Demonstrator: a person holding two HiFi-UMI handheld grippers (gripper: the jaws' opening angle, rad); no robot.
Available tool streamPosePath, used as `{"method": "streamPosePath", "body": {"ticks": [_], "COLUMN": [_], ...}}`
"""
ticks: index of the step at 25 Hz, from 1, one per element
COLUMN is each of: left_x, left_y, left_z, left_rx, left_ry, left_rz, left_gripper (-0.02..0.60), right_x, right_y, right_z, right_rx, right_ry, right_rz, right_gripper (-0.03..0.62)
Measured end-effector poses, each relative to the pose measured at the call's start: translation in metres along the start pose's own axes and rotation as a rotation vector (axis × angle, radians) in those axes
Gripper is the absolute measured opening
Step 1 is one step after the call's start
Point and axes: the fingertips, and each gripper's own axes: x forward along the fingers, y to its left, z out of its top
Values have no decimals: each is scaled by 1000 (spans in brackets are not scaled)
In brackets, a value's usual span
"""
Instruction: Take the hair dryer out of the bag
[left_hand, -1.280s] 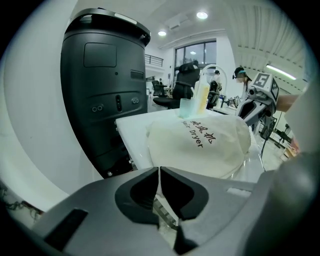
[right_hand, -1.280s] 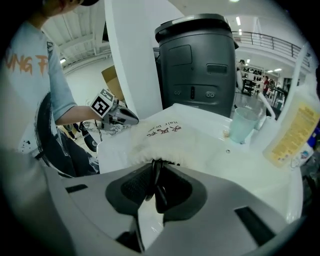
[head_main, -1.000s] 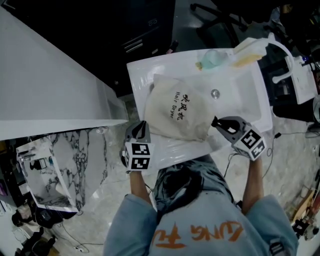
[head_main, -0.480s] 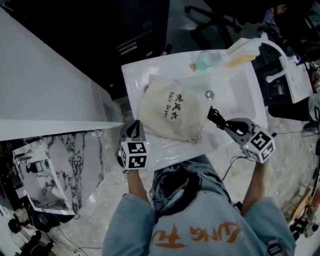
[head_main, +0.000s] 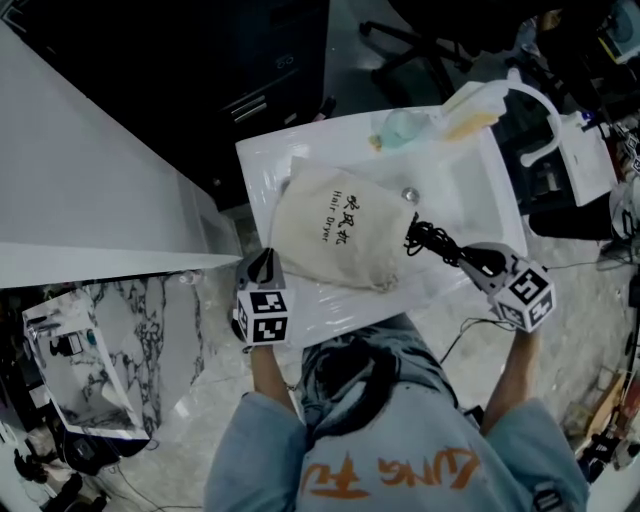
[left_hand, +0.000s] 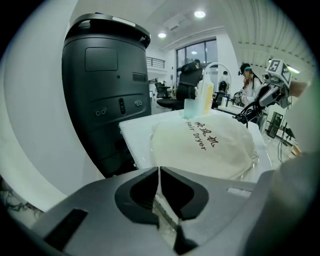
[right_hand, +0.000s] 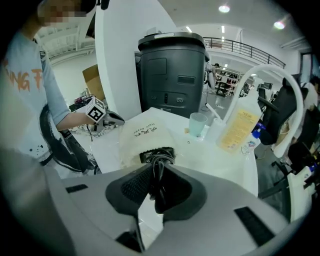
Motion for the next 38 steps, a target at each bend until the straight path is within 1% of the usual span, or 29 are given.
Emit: {"method": "streamPosePath", "body": {"ticks": [4,7,10,13,20,25,26,28,29,30,32,34,36,38], "left_x": [0,-2,-2,-4,-23,-32,-33,-34,-34,-34,-35,-37,-38,-40], "left_y": [2,4,2,0,-10,-14,-14,-14,-14,-14,-15,-15,-14,-16], "left_z": [0,1,2,5,21,22,21,18,16,15,12,11,11,9], "left_rx": [3,-1,-1,-9,-15,-28,-31,-31,-30,-30,-36,-41,-45,-50], "left_ry": [-5,-8,-11,-25,-116,-138,-136,-126,-121,-117,-111,-106,-104,-101], "left_rz": [13,14,20,25,2,9,10,11,11,9,6,2,-2,-12], "left_gripper": [11,11,11,12,14,14,14,14,14,14,14,15,15,15], "right_x": [-18,-29,-28,-15,26,59,64,70,75,84,103,114,122,129], "right_y": [-12,-28,-45,-61,-82,-97,-97,-91,-92,-96,-104,-104,-101,-96], "right_z": [-5,-10,-12,-15,-26,-35,-30,-6,-2,-10,-40,-55,-63,-72], "right_rx": [23,67,108,165,317,430,442,436,443,466,543,609,654,665], "right_ry": [6,7,7,6,-34,-25,-22,-10,-6,-12,-31,-33,-11,26], "right_rz": [-49,-119,-187,-233,-294,-323,-326,-341,-350,-352,-347,-349,-356,-356], "right_gripper": [67,67,67,67,67,67,67,67,67,68,69,71,73,77]}}
